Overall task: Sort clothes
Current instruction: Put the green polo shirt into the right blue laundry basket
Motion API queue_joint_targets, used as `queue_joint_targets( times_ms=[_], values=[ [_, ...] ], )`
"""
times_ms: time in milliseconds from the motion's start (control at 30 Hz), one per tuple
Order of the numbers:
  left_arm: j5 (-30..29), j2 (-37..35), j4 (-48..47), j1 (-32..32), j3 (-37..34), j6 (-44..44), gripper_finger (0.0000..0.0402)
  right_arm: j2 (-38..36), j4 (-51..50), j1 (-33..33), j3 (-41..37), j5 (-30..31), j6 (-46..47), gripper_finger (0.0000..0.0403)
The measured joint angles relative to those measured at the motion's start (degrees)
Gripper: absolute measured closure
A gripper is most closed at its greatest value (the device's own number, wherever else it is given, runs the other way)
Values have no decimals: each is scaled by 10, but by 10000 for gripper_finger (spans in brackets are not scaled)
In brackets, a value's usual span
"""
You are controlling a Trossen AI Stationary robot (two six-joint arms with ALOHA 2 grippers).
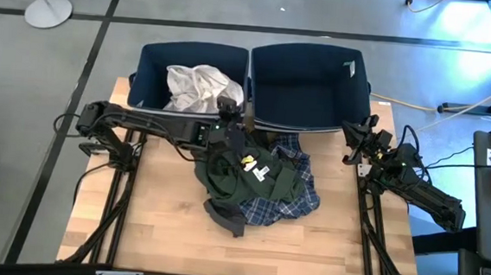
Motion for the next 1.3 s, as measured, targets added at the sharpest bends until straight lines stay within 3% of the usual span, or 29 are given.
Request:
queue_joint_targets(
  times_ms=[167,233,367,567,833,1000,1300],
  values=[
    [41,-21,-4,8,0,-45,381,0,-1,0,0,0,0,384],
    [53,-42,-2,16,0,-71,395,0,-2,0,0,0,0,384],
    [83,-93,-28,44,0,-148,395,0,-4,0,0,0,0,384],
    [175,-166,-129,122,0,-300,396,0,-5,0,0,0,0,384],
    [217,-184,-226,193,0,-376,399,0,-5,0,0,1,0,384],
    [245,-186,-189,202,0,-375,367,0,-5,0,0,1,0,384],
    [339,-201,-176,187,0,-362,255,0,-21,0,0,-23,-2,384]
  ],
)
